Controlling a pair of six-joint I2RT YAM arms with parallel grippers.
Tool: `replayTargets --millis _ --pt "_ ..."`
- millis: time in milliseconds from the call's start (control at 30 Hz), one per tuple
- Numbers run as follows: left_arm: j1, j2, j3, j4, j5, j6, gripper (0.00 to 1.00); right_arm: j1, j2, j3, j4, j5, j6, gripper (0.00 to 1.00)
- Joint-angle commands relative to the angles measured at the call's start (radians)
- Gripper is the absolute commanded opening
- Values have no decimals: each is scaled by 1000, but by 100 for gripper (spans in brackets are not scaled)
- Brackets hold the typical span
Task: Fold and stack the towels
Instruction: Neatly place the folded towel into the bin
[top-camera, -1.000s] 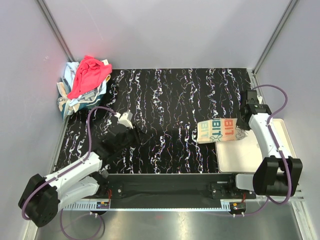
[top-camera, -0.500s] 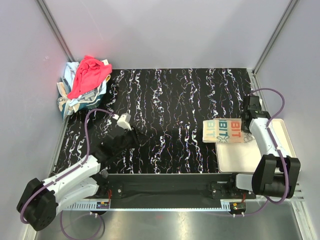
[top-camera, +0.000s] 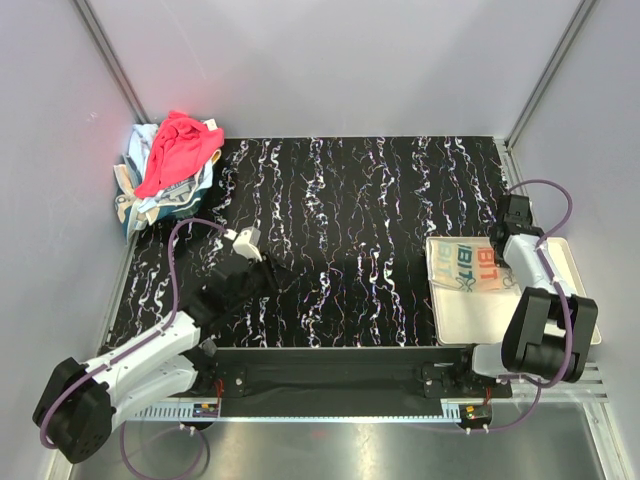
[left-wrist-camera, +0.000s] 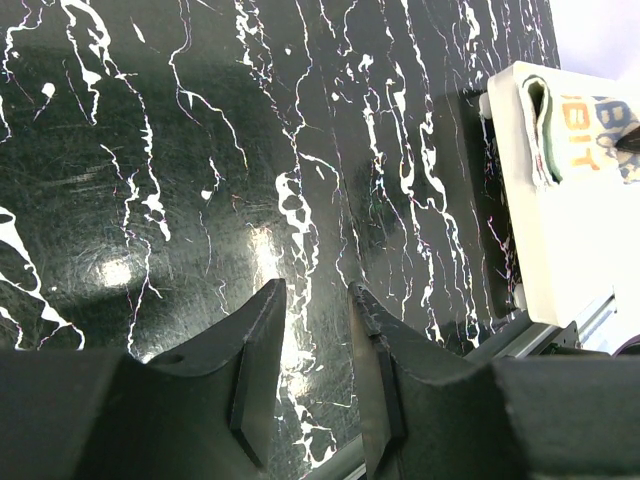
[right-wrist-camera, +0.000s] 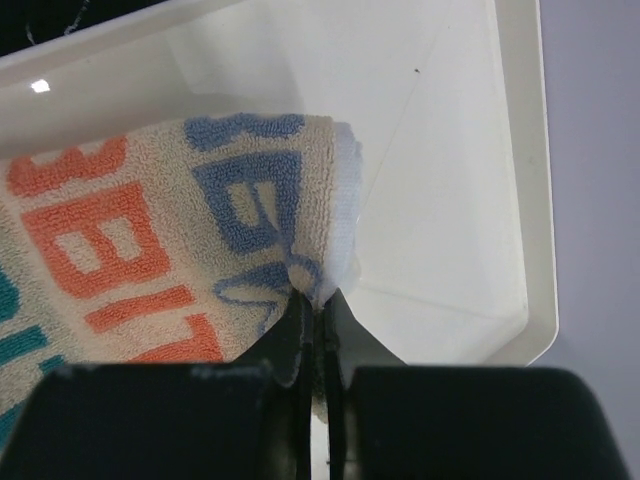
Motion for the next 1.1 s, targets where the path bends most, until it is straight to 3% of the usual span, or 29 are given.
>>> replayTargets --millis 0,833,1067 --pt "-4 -24 -11 52 -28 2 36 -29 37 24 56 56 -40 0" --pt "-4 -6 -10 50 -35 5 36 -141 356 225 177 106 -120 0" --pt "-5 7 -7 53 -34 5 36 -147 396 219 169 105 -54 1"
